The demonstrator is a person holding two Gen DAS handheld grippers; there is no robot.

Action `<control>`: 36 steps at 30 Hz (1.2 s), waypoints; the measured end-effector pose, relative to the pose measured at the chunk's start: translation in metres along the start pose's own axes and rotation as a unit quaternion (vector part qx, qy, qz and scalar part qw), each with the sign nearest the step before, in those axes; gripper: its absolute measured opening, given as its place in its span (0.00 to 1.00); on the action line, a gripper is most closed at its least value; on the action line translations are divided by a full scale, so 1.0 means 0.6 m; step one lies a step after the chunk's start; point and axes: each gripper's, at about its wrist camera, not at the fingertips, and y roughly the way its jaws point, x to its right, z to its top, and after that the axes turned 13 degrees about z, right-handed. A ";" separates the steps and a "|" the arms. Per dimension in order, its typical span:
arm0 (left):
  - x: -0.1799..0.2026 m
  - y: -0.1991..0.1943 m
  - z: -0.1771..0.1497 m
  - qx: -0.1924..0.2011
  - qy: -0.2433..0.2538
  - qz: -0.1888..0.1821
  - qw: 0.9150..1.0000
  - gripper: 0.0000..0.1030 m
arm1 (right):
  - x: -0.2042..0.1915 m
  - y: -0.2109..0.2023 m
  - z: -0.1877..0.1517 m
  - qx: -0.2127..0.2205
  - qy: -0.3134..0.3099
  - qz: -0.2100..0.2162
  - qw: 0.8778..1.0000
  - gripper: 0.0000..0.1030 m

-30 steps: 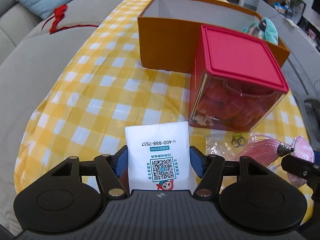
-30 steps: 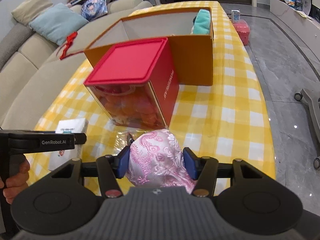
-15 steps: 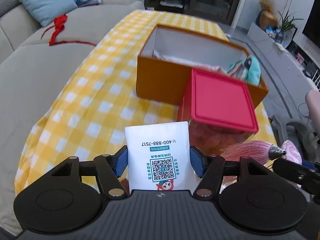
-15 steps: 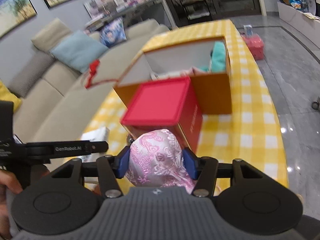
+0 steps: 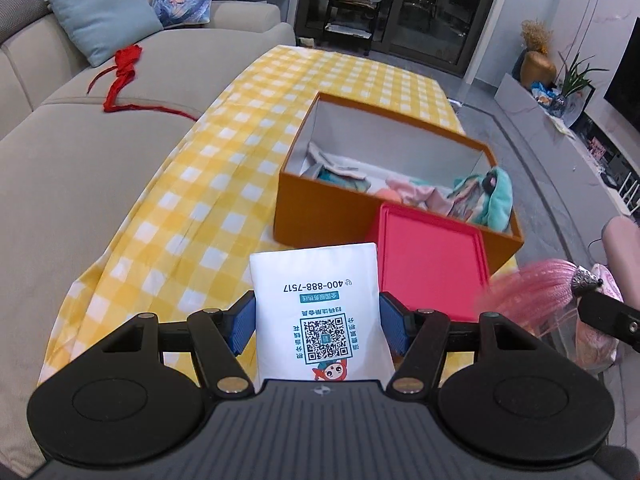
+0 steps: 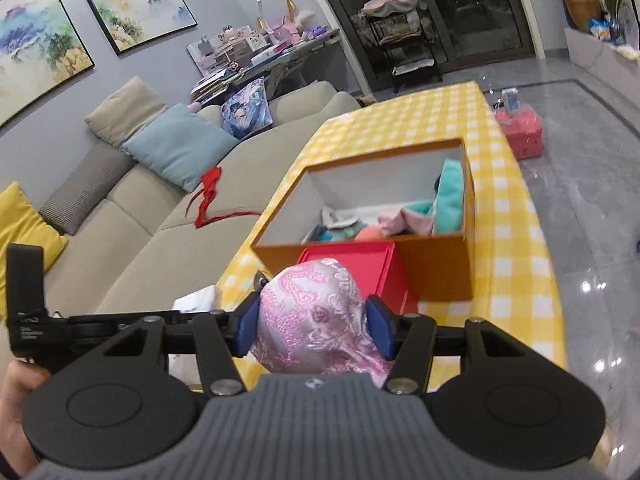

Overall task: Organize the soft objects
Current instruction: 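Carry the pink pouch over the orange box while the left gripper carries the white card, then lower the white card and pink pouch into the orange box, opening both grippers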

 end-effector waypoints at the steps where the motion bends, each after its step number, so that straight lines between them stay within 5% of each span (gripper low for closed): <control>1: 0.000 0.003 0.007 -0.003 -0.001 -0.007 1.000 0.72 | 0.001 0.002 0.007 0.001 -0.003 -0.003 1.000 0.54; 7: -0.016 0.026 0.040 -0.019 -0.066 -0.040 0.997 0.72 | 0.011 0.027 0.053 0.012 -0.009 -0.021 1.000 0.54; 22: 0.039 0.110 0.123 0.000 -0.095 -0.054 0.994 0.72 | 0.114 0.126 0.190 0.058 -0.002 -0.056 0.997 0.54; 25: 0.059 0.132 0.138 0.002 -0.081 -0.060 0.995 0.72 | 0.150 0.165 0.205 0.052 0.011 -0.066 0.996 0.54; 31: 0.113 0.173 0.175 0.022 -0.010 -0.015 1.000 0.72 | 0.218 0.232 0.230 0.037 0.039 -0.063 0.997 0.54; 36: 0.148 0.204 0.196 0.026 0.001 -0.014 1.000 0.72 | 0.251 0.280 0.241 0.009 0.011 -0.088 0.996 0.54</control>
